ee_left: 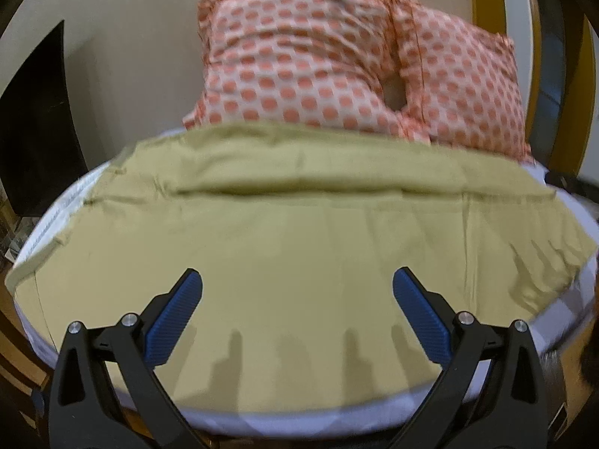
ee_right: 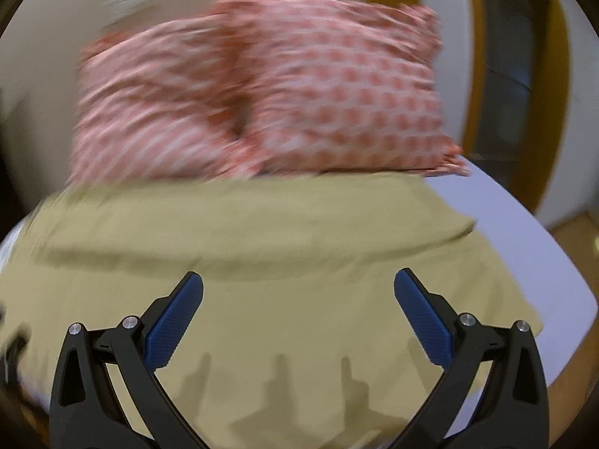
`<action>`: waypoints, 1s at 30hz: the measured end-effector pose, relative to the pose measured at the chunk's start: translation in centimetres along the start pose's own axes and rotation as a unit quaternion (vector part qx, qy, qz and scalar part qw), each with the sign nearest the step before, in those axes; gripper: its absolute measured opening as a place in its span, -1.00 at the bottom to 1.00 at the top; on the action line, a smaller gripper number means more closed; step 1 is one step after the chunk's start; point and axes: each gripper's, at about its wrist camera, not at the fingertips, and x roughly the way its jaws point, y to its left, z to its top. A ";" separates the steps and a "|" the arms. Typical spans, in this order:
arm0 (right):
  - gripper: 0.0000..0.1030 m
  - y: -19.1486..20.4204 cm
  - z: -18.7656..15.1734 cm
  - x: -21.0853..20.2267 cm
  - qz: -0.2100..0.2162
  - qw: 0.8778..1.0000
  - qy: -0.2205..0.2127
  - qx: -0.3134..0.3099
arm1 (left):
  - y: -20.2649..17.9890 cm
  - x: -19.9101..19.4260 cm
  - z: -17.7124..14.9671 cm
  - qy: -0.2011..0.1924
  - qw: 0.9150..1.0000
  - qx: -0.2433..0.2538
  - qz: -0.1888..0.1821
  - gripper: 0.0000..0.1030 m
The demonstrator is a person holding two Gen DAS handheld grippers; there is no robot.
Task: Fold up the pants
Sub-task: 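Grasp the hem of one khaki trouser leg with the right tool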
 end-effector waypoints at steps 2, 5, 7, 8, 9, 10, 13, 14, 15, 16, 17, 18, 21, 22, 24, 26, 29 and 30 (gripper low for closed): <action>0.97 -2.3 4.6 4.8 -0.043 0.997 0.034 0.056 | 0.4 0.3 1.4 -0.011 1.000 -0.012 -0.007 0.97; 0.42 -5.3 9.2 12.2 -0.108 0.982 0.081 0.133 | 0.6 0.7 2.4 -0.015 1.000 -0.021 -0.015 0.97; 0.34 -7.1 10.6 16.3 -0.141 0.969 0.109 0.173 | 0.8 0.9 2.5 -0.017 1.000 -0.020 -0.017 0.97; 0.34 -8.1 11.7 19.1 -0.157 0.959 0.123 0.199 | 0.9 0.9 2.6 -0.019 1.000 -0.019 -0.016 0.97; 0.33 -8.5 11.9 20.3 -0.170 0.954 0.129 0.211 | 1.0 1.0 2.6 -0.021 1.000 -0.017 -0.012 0.97; 0.33 -9.0 12.4 22.0 -0.188 0.947 0.131 0.226 | 1.1 1.0 2.6 -0.023 1.000 -0.015 -0.008 0.97; 0.33 -9.3 13.1 25.4 -0.231 0.934 0.140 0.233 | 1.6 1.3 2.5 -0.026 1.000 -0.009 0.006 0.97; 0.33 -9.2 13.2 26.3 -0.245 0.931 0.146 0.228 | 1.8 1.6 2.5 -0.024 1.000 -0.008 0.010 0.97; 0.29 -9.3 13.2 27.4 -0.265 0.926 0.155 0.221 | 1.9 1.9 2.5 -0.021 1.000 -0.009 0.013 0.97; 0.22 -9.2 12.9 28.3 -0.280 0.921 0.165 0.214 | 2.0 2.3 2.5 -0.017 1.000 -0.010 0.014 0.97; 0.16 -9.3 12.5 29.1 -0.286 0.919 0.176 0.207 | 2.1 2.6 2.5 -0.013 1.000 -0.012 0.013 0.97; 0.10 -9.3 12.1 29.3 -0.284 0.919 0.180 0.205 | 2.2 3.1 2.5 -0.008 1.000 -0.014 0.010 0.97; -0.33 -9.7 11.1 28.8 -0.243 0.937 0.149 0.201 | 2.3 3.7 2.2 0.000 1.000 -0.016 0.007 0.97; -0.45 -9.9 10.7 28.4 -0.223 0.943 0.138 0.203 | 2.4 3.9 2.2 0.002 1.000 -0.017 0.005 0.97; -0.66 -10.4 10.0 27.8 -0.208 0.949 0.119 0.206 | 2.4 4.1 2.1 0.004 1.000 -0.019 0.003 0.97; -0.84 -11.4 9.4 27.4 -0.172 0.952 0.102 0.234 | 2.5 4.1 1.9 0.006 1.000 -0.023 0.002 0.97; -0.91 -13.3 8.2 25.6 -0.102 0.943 0.069 0.308 | 2.7 3.6 1.8 0.005 1.000 -0.027 0.003 0.97; -0.92 -13.7 8.1 24.5 -0.083 0.943 0.052 0.318 | 2.8 3.3 1.7 0.003 1.000 -0.028 0.004 0.97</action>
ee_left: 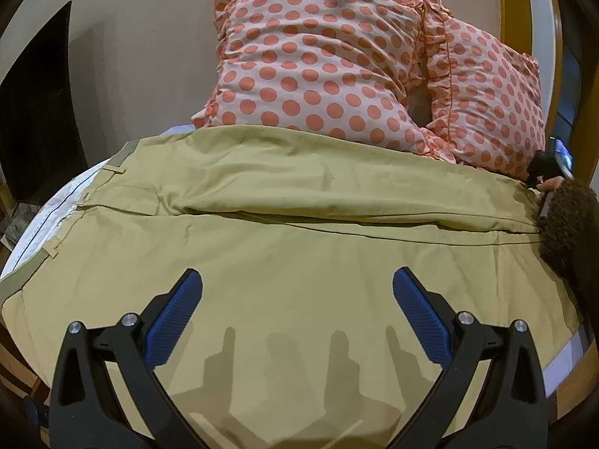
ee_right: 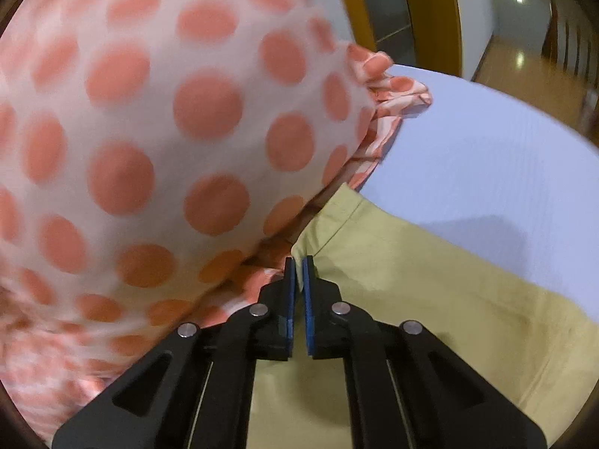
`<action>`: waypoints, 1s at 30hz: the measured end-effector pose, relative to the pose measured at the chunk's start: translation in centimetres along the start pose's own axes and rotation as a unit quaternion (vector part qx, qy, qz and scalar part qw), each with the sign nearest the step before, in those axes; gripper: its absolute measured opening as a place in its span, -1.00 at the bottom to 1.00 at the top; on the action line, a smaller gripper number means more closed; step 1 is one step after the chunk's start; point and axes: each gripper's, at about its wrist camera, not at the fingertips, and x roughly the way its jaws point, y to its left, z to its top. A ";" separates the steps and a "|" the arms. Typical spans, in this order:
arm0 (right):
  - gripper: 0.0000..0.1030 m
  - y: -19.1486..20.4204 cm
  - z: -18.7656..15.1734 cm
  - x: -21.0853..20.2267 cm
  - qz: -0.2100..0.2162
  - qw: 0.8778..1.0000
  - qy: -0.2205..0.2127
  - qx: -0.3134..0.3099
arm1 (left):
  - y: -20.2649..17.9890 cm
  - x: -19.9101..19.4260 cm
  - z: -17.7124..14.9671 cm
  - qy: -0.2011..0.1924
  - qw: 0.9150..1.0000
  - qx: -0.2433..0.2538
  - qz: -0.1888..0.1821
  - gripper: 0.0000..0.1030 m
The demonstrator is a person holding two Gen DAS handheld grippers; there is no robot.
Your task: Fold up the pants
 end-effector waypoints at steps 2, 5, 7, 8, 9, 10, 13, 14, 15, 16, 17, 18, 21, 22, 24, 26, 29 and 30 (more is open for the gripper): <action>-0.92 -1.6 -0.3 -3.1 0.064 0.998 -0.023 0.015 | 0.4 -0.5 0.0 -0.005 1.000 -0.005 -0.002 0.97; -0.92 -4.5 -1.2 -8.0 0.137 0.989 -0.044 0.028 | 1.3 -1.1 -0.1 -0.010 1.000 -0.020 -0.016 0.97; -0.92 -8.4 -3.0 -12.6 0.188 0.980 -0.054 0.039 | 2.1 -1.6 0.0 -0.014 0.998 -0.039 -0.044 0.97; -0.92 -10.5 -3.3 -14.3 0.207 0.976 -0.053 0.047 | 2.4 -1.8 0.0 -0.017 0.997 -0.046 -0.056 0.97; -0.92 -11.4 -4.7 -16.1 0.216 0.974 -0.049 0.054 | 2.8 -2.0 0.2 -0.022 0.996 -0.056 -0.070 0.97; -0.92 -13.3 -6.7 -17.7 0.221 0.973 -0.040 0.063 | 3.0 -2.2 0.4 -0.027 0.995 -0.062 -0.077 0.96; -0.91 -16.2 -11.1 -19.8 0.214 0.973 0.005 0.086 | 3.8 -2.8 1.5 -0.049 0.991 -0.080 -0.094 0.97; -0.91 -16.8 -11.8 -19.4 0.209 0.973 0.032 0.090 | 4.0 -2.9 2.0 -0.054 0.990 -0.085 -0.100 0.97; -0.85 -16.8 -11.7 -18.6 0.207 0.973 0.042 0.089 | 4.2 -2.8 2.6 -0.055 0.989 -0.088 -0.108 0.97; -0.67 -16.8 -11.8 -18.2 0.202 0.974 0.050 0.087 | 4.3 -2.6 3.0 -0.054 0.988 -0.090 -0.113 0.97; -0.56 -16.8 -12.0 -18.0 0.199 0.975 0.057 0.086 | 4.5 -2.5 3.3 -0.052 0.987 -0.094 -0.120 0.97; -0.30 -17.0 -12.4 -18.3 0.200 0.974 0.060 0.087 | 4.8 -2.4 3.6 -0.050 0.986 -0.098 -0.126 0.97; -0.17 -17.5 -13.1 -18.3 0.192 0.975 0.070 0.084 | 6.0 -1.7 4.0 -0.040 0.981 -0.125 -0.143 0.97; -0.17 -17.6 -13.2 -18.0 0.189 0.975 0.077 0.087 | 6.7 -1.4 4.2 -0.034 0.978 -0.140 -0.150 0.97; -0.17 -17.8 -13.4 -17.3 0.182 0.975 0.089 0.094 | 7.6 -0.7 4.6 -0.025 0.976 -0.155 -0.151 0.97; -0.18 -17.9 -13.4 -17.0 0.185 0.974 0.084 0.101 | 8.0 -0.1 5.3 -0.020 0.977 -0.158 -0.141 0.97; -0.56 -17.4 -13.1 -16.5 0.193 0.974 0.071 0.097 | 8.5 1.5 6.9 -0.021 0.980 -0.153 -0.127 0.97; -0.96 -17.3 -12.8 -15.9 0.207 0.972 0.068 0.090 | 8.6 2.6 7.9 -0.015 0.981 -0.150 -0.123 0.96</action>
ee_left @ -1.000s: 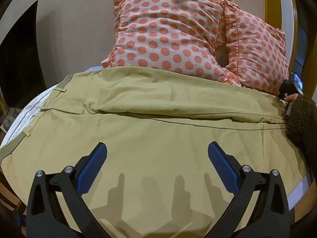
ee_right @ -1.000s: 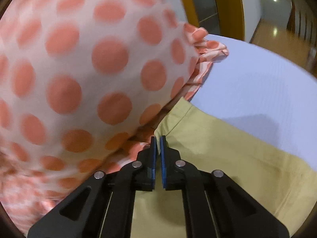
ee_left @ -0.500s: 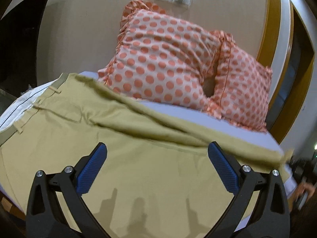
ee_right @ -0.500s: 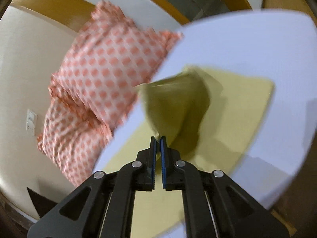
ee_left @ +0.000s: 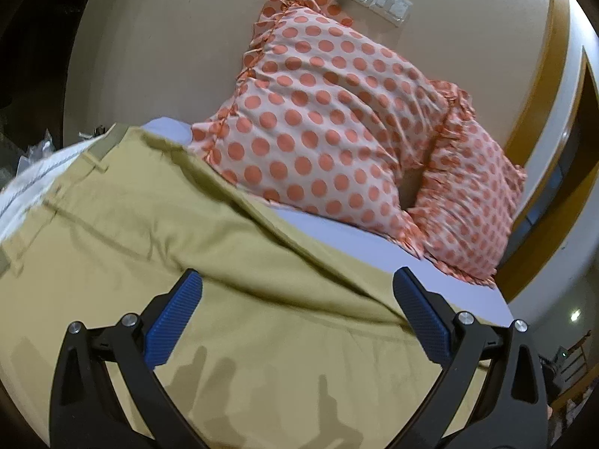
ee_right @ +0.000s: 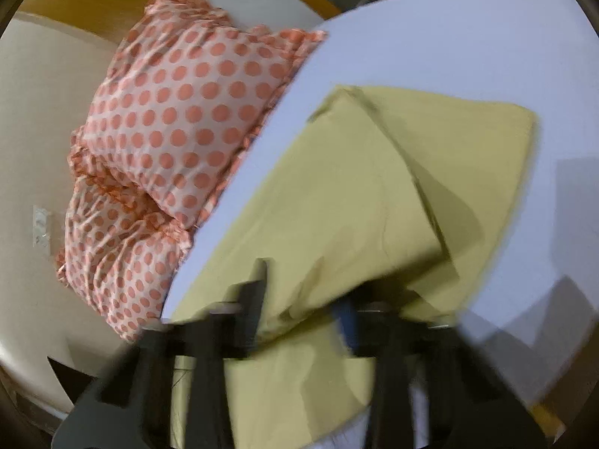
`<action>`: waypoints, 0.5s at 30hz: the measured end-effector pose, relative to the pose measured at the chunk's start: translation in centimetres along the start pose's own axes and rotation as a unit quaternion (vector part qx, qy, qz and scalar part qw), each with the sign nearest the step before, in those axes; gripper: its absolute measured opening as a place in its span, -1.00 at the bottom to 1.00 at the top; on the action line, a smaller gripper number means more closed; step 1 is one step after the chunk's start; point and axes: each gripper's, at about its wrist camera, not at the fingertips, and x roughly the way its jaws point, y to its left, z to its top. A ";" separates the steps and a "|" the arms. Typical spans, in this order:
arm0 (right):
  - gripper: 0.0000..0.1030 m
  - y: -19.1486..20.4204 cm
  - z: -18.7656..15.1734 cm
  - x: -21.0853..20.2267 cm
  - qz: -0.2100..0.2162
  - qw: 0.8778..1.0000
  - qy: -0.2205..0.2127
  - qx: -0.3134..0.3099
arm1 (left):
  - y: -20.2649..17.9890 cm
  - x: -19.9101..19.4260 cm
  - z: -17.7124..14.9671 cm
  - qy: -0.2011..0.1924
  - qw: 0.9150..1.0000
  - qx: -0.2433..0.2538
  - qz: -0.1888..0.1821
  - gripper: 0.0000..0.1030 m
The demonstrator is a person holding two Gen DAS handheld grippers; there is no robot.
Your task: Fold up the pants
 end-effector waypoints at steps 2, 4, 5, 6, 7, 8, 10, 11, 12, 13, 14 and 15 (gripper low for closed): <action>-0.97 -0.7 0.8 -0.4 0.042 0.999 -0.016 0.021 | 0.4 1.8 1.5 0.017 1.000 -0.001 0.011 0.96; -0.97 -1.1 1.6 -1.9 0.083 0.995 -0.042 0.028 | 1.3 4.3 3.1 0.044 0.999 -0.018 0.020 0.96; -0.97 -1.0 1.8 -2.5 0.084 0.995 -0.054 0.021 | 2.0 5.7 3.9 0.056 0.998 -0.035 0.021 0.95; -0.97 -1.0 2.0 -3.2 0.083 0.994 -0.064 0.011 | 2.6 7.1 4.7 0.067 0.996 -0.052 0.028 0.94; -0.97 -1.0 2.1 -3.7 0.086 0.994 -0.071 0.009 | 3.2 8.2 5.1 0.075 0.995 -0.063 0.034 0.87; -0.97 -1.2 2.2 -4.0 0.090 0.993 -0.074 0.010 | 3.7 9.4 5.6 0.085 0.993 -0.075 0.043 0.81; -0.97 -1.3 2.2 -4.3 0.093 0.993 -0.077 0.012 | 4.8 11.9 6.1 0.110 0.987 -0.105 0.054 0.57; -0.97 -1.3 2.2 -4.4 0.093 0.993 -0.076 0.010 | 5.3 12.8 6.2 0.117 0.985 -0.118 0.055 0.50; -0.97 -1.4 2.1 -4.4 0.091 0.993 -0.075 0.009 | 5.7 13.6 6.3 0.121 0.983 -0.128 0.056 0.30; -0.97 -1.5 2.2 -4.4 0.091 0.993 -0.074 0.009 | 6.2 14.4 6.3 0.124 0.981 -0.137 0.060 -0.08; -0.97 -1.7 2.2 -4.4 0.093 0.993 -0.074 0.012 | 6.8 15.1 6.4 0.128 0.979 -0.144 0.063 -0.37; -0.97 -1.2 2.2 -4.1 0.093 0.993 -0.074 0.014 | 7.3 15.3 6.3 0.131 0.978 -0.153 0.061 -0.85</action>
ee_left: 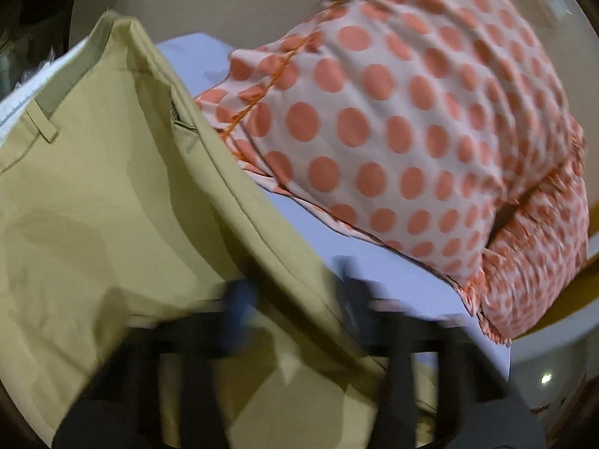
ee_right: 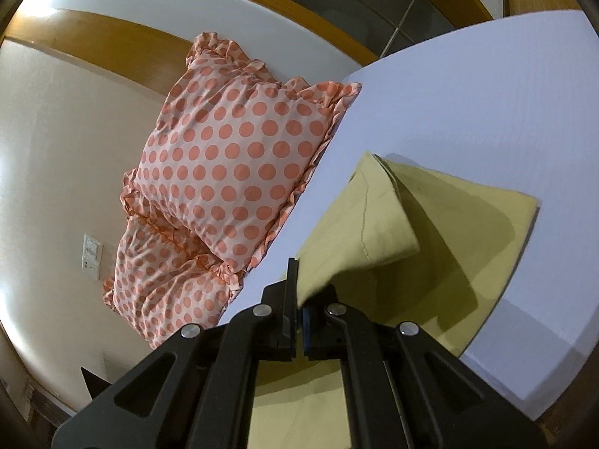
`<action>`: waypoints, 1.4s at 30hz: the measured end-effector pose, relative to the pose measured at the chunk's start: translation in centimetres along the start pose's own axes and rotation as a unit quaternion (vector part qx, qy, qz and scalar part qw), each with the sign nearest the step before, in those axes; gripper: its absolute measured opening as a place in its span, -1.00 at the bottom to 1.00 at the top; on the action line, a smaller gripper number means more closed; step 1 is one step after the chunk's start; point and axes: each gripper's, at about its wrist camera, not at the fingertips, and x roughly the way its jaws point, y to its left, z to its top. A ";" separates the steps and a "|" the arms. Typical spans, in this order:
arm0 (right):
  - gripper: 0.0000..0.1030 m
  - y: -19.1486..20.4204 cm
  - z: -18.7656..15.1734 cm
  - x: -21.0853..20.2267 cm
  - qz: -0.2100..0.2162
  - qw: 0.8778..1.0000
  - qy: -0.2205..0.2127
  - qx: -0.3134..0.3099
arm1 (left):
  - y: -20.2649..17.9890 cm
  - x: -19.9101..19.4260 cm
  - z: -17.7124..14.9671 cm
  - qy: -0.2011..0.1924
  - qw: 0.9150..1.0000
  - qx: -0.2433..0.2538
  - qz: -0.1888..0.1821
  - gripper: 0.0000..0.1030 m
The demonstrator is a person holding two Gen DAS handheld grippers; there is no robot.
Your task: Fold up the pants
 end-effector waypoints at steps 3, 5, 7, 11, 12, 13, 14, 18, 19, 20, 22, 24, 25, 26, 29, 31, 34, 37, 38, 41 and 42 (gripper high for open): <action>-0.97 0.4 0.2 -0.1 0.005 1.000 -0.007 -0.004 | 0.5 -2.1 -1.0 -0.020 1.000 0.002 -0.003 -0.88; -0.97 0.7 0.6 -0.9 0.006 1.000 -0.021 -0.012 | 0.0 -6.3 -3.2 -0.059 0.997 0.048 -0.001 -0.88; -0.97 0.7 1.0 -2.0 0.006 0.999 -0.036 -0.019 | 0.4 -10.5 -5.7 -0.091 0.993 0.069 -0.009 -0.88; -0.97 -0.5 1.0 -3.3 -0.022 0.998 -0.049 -0.026 | 3.4 -17.7 -13.6 -0.127 0.988 0.084 -0.014 -0.82; -0.97 -0.9 0.9 -3.4 -0.031 0.998 -0.049 -0.026 | 4.5 -18.5 -15.8 -0.125 0.989 0.080 -0.007 -0.82; -0.97 -1.4 0.8 -3.3 -0.042 0.998 -0.047 -0.023 | 5.3 -18.7 -17.3 -0.119 0.990 0.076 -0.001 -0.82; -0.97 -2.2 0.5 -3.1 -0.052 0.998 -0.041 -0.016 | 6.1 -18.6 -18.8 -0.112 0.991 0.070 0.006 -0.82; -0.97 -4.0 0.0 -2.7 -0.076 0.997 -0.029 -0.006 | 8.6 -18.0 -22.3 -0.093 0.995 0.046 0.012 -0.82; -0.97 -4.2 -0.1 -2.7 -0.081 0.996 -0.027 -0.009 | 8.9 -17.9 -22.5 -0.093 0.995 0.044 0.010 -0.82; -0.97 -4.2 -0.2 -2.7 -0.092 0.995 -0.025 -0.015 | 9.1 -17.8 -22.7 -0.093 0.995 0.043 0.006 -0.82; -0.92 -4.1 -0.4 -3.3 -0.110 0.993 -0.025 -0.022 | 9.2 -18.0 -23.1 -0.097 0.994 0.047 -0.001 -0.75; -0.53 -4.2 -0.5 -4.4 -0.129 0.991 -0.037 -0.021 | 9.3 -18.2 -23.5 -0.101 0.993 0.056 -0.004 -0.69; 0.06 -4.2 -0.6 -5.1 -0.138 0.989 -0.049 -0.023 | 9.4 -18.3 -23.8 -0.102 0.993 0.058 -0.008 -0.58; 0.31 -4.2 -0.6 -5.5 -0.146 0.987 -0.059 -0.025 | 9.5 -18.5 -24.0 -0.105 0.993 0.061 -0.015 -0.51; 0.37 -4.4 -1.0 -6.3 -0.157 0.984 -0.077 -0.040 | 9.8 -19.2 -24.8 -0.118 0.990 0.072 -0.034 -0.22; 0.37 -4.3 -1.5 -6.2 -0.159 0.982 -0.081 -0.056 | 9.9 -19.7 -25.4 -0.125 0.988 0.080 -0.041 -0.13; 0.21 -3.8 -2.3 -5.3 -0.141 0.985 -0.071 -0.076 | 10.4 -20.4 -26.0 -0.133 0.986 0.085 -0.046 -0.03; 0.13 -2.6 -3.8 -4.3 -0.127 0.983 -0.064 -0.119 | 11.1 -21.0 -26.3 -0.140 0.985 0.079 -0.058 0.00; 0.13 -2.2 -4.2 -4.2 -0.133 0.980 -0.069 -0.132 | 11.2 -21.1 -26.3 -0.141 0.985 0.078 -0.060 0.00; 0.10 -2.0 -5.3 -4.5 -0.124 0.975 -0.086 -0.161 | 11.3 -21.5 -26.3 -0.147 0.984 0.080 -0.060 0.06; 0.08 -1.9 -5.5 -4.3 -0.125 0.974 -0.086 -0.170 | 11.2 -21.4 -26.2 -0.147 0.984 0.082 -0.058 0.07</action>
